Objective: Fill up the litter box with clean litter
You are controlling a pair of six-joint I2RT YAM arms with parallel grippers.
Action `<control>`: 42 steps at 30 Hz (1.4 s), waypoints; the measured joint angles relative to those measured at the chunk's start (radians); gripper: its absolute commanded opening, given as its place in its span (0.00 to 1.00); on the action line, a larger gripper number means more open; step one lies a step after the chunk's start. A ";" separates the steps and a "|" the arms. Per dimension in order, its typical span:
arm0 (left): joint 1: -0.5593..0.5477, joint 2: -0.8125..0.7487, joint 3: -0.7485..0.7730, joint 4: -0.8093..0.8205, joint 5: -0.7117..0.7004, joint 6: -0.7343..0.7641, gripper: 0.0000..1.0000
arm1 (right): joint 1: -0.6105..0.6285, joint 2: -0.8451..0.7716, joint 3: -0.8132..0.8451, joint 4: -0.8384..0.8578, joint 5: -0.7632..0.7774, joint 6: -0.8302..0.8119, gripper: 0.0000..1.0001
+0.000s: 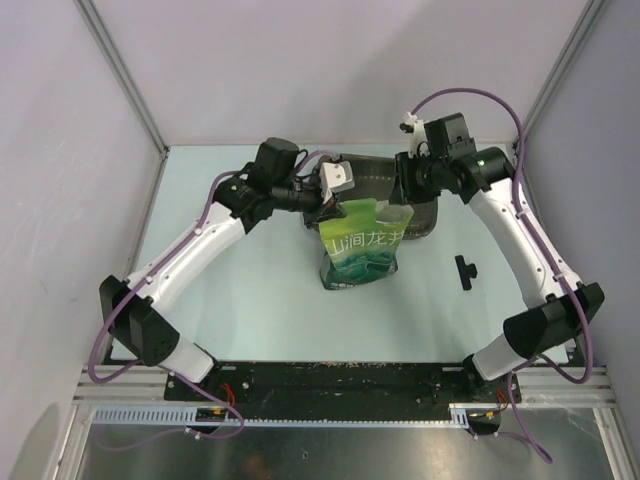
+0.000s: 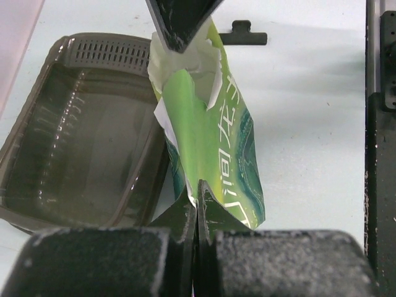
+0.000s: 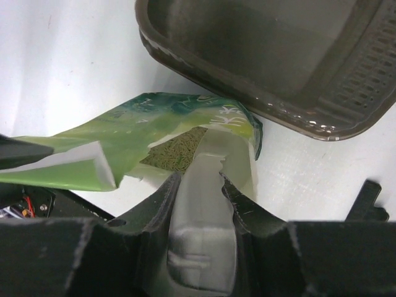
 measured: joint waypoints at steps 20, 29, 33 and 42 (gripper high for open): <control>-0.022 -0.013 -0.012 0.000 -0.026 0.011 0.00 | 0.071 -0.136 -0.457 0.422 0.053 0.125 0.00; -0.054 -0.013 -0.012 0.011 -0.103 0.038 0.00 | -0.006 -0.136 -0.560 0.564 -0.113 0.209 0.00; -0.077 -0.014 -0.022 0.023 -0.137 0.068 0.00 | -0.054 -0.132 -0.583 0.610 -0.254 0.257 0.00; -0.083 -0.013 -0.022 0.040 -0.231 0.105 0.00 | -0.183 -0.103 -0.591 0.760 -0.548 0.396 0.00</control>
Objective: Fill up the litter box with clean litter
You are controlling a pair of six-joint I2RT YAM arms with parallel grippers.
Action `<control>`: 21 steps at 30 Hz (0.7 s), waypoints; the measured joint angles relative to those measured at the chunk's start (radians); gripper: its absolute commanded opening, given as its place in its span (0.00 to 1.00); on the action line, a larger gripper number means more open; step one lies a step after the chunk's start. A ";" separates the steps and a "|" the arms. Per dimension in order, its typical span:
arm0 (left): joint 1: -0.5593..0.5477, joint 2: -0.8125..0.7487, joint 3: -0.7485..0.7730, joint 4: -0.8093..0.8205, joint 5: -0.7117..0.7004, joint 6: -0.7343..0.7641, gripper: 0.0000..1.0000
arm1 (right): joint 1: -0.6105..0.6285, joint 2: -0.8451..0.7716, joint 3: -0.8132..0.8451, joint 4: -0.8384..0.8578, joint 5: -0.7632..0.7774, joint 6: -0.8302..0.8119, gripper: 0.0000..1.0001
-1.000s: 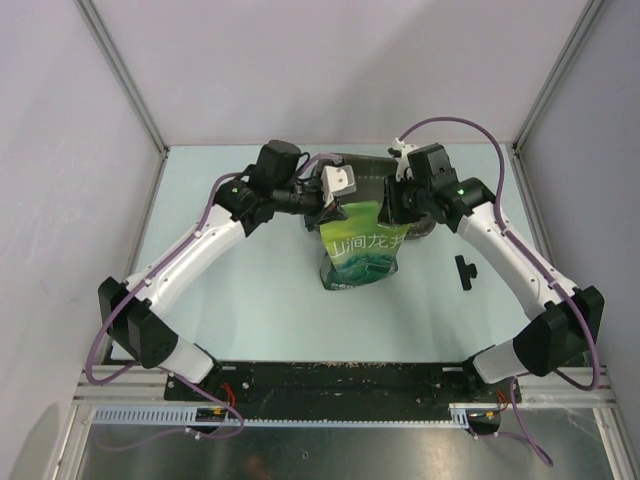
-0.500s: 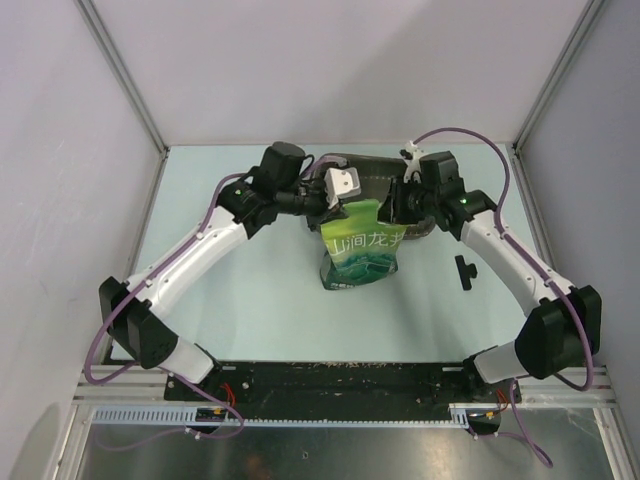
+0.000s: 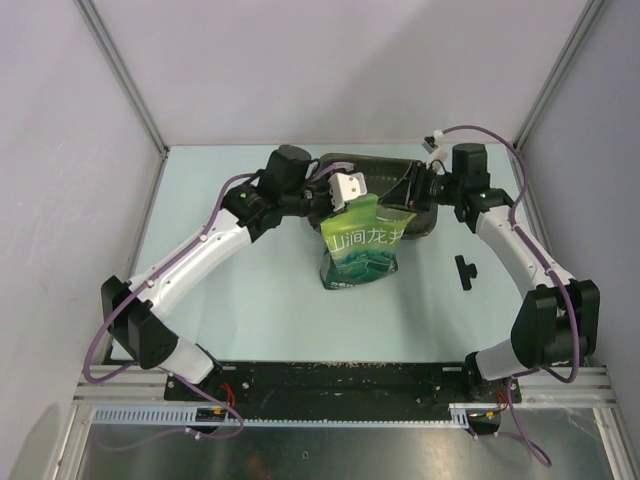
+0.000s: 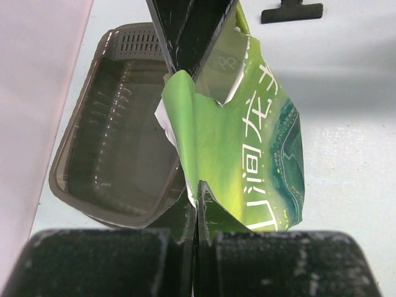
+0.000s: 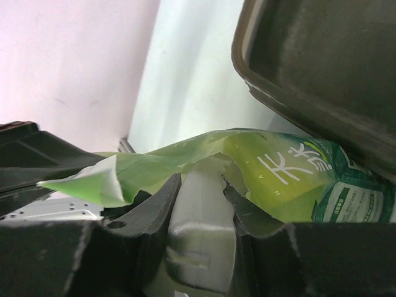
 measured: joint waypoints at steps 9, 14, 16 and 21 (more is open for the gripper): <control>0.000 0.016 0.008 0.010 -0.041 0.035 0.00 | -0.122 0.000 -0.039 0.126 -0.130 0.158 0.00; -0.005 0.019 0.013 0.009 -0.056 0.051 0.00 | -0.163 -0.001 -0.043 0.155 -0.172 0.220 0.00; -0.008 0.019 0.013 0.008 -0.057 0.053 0.00 | -0.172 -0.003 -0.045 0.158 -0.183 0.234 0.00; -0.009 0.019 0.013 0.008 -0.057 0.050 0.00 | -0.205 -0.016 -0.047 0.162 -0.210 0.275 0.00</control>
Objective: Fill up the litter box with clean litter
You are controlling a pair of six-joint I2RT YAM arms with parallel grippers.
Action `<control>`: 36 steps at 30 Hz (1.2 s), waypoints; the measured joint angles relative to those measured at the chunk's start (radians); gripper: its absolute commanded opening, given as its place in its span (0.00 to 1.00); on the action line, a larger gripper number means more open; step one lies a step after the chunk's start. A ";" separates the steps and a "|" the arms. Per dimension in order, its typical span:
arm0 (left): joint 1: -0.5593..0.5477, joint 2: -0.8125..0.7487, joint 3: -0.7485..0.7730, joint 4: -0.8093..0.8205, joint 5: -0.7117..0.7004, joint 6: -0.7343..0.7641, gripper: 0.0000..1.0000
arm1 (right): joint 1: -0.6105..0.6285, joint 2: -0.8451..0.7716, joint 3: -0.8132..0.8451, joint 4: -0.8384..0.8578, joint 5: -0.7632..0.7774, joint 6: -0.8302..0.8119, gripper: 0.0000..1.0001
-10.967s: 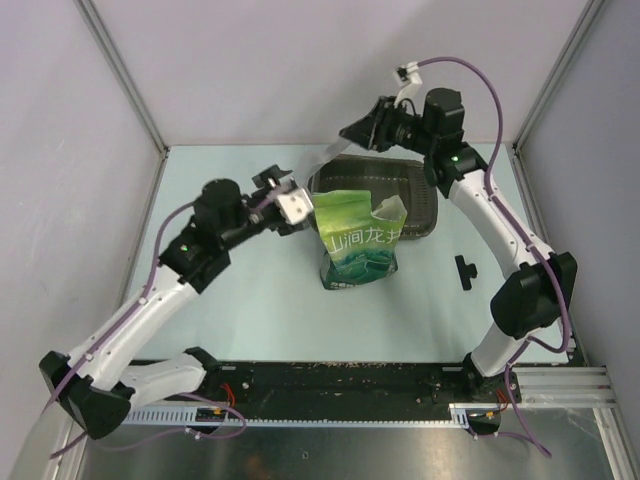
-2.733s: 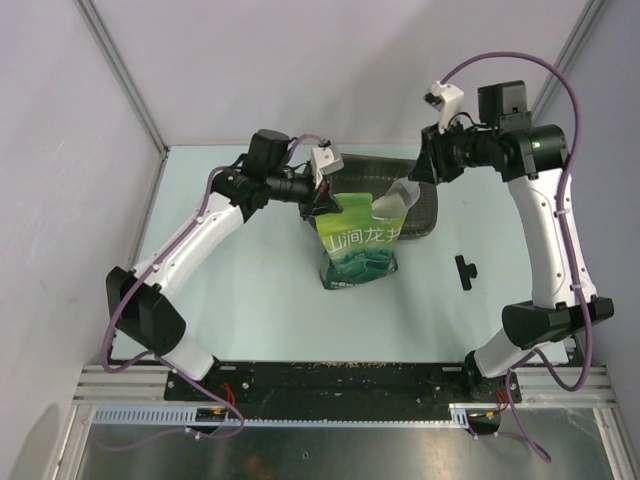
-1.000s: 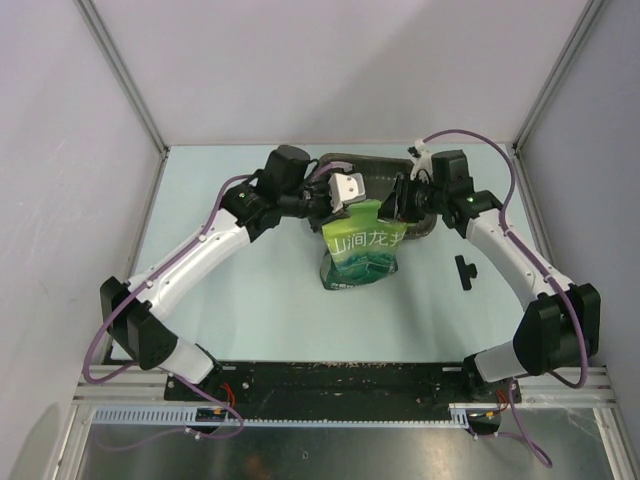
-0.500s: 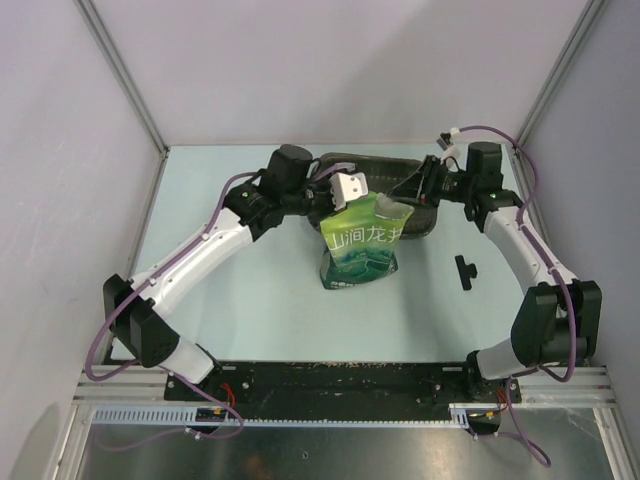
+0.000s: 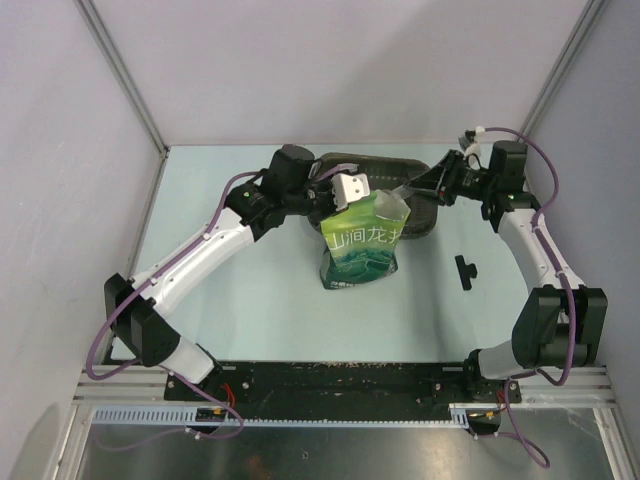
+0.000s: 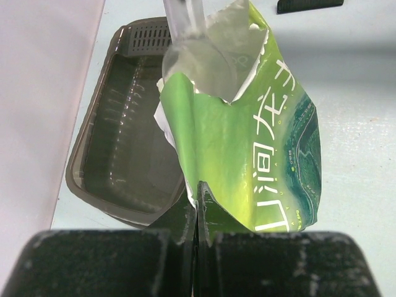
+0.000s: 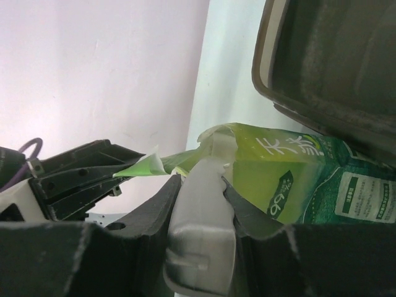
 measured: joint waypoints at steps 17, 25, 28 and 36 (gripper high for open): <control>-0.018 -0.006 0.000 0.000 -0.008 -0.001 0.00 | -0.192 -0.023 0.000 -0.074 -0.180 -0.066 0.00; -0.030 -0.011 0.000 -0.005 -0.010 0.000 0.00 | -0.240 -0.021 0.000 -0.090 -0.241 -0.077 0.00; -0.030 -0.011 0.000 -0.005 -0.006 0.000 0.00 | -0.259 -0.022 0.000 -0.099 -0.254 -0.081 0.00; -0.030 -0.011 0.000 -0.007 0.001 0.008 0.00 | -0.286 -0.034 0.000 -0.143 -0.277 -0.105 0.00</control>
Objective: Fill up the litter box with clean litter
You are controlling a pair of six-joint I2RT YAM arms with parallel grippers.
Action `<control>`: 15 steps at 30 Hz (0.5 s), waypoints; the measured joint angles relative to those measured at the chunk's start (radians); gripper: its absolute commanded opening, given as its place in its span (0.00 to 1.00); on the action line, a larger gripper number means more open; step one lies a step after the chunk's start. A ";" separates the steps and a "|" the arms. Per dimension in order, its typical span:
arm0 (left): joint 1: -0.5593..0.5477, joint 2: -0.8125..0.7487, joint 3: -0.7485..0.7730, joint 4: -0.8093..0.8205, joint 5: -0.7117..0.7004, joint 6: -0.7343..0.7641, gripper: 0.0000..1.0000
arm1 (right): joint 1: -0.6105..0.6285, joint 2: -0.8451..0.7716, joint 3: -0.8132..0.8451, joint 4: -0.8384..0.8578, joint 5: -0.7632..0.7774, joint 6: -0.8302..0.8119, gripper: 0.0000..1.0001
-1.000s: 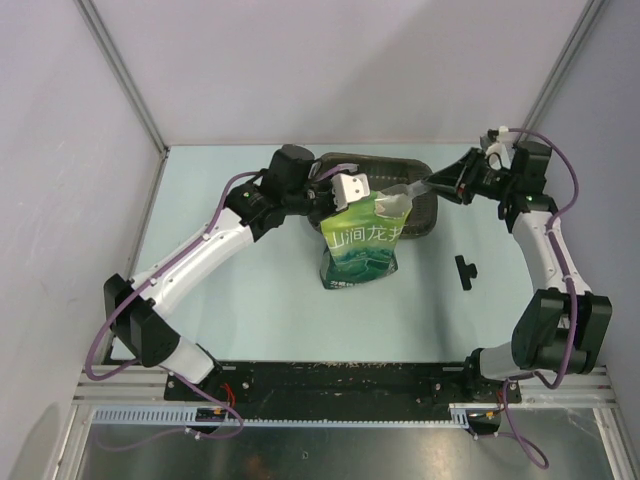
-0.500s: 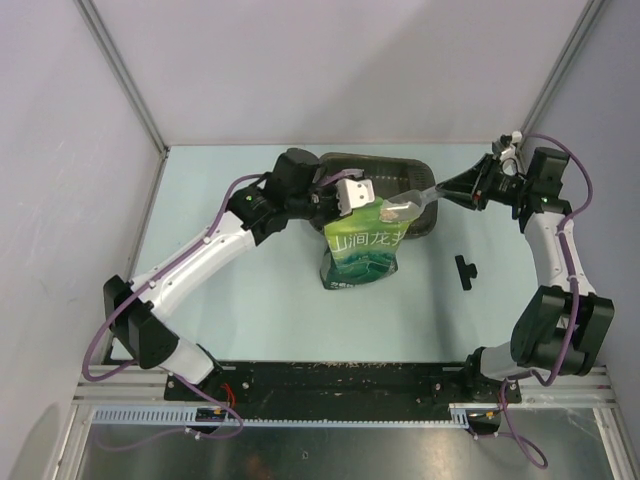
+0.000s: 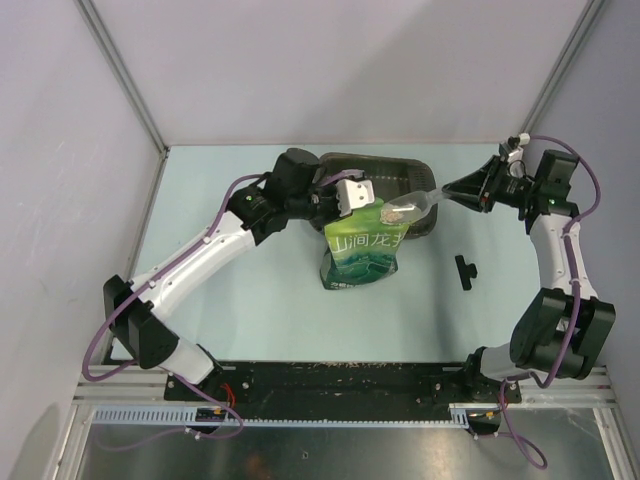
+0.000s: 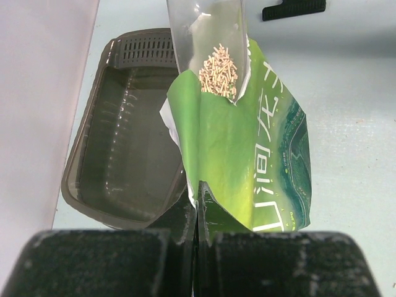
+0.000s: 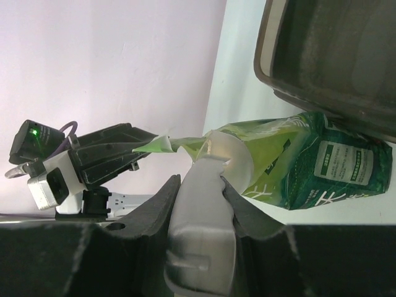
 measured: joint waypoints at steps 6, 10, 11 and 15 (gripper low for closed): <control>0.000 -0.005 -0.014 0.005 -0.001 0.011 0.00 | -0.015 -0.011 0.000 0.006 -0.009 0.010 0.00; 0.000 -0.016 -0.025 0.009 -0.001 0.018 0.00 | -0.024 -0.012 0.000 0.022 -0.023 0.028 0.00; 0.000 -0.019 -0.027 0.010 -0.001 0.018 0.00 | -0.025 -0.012 0.000 0.026 -0.026 0.033 0.00; 0.000 -0.022 -0.031 0.010 -0.005 0.018 0.00 | -0.026 -0.012 0.000 0.031 -0.039 0.040 0.00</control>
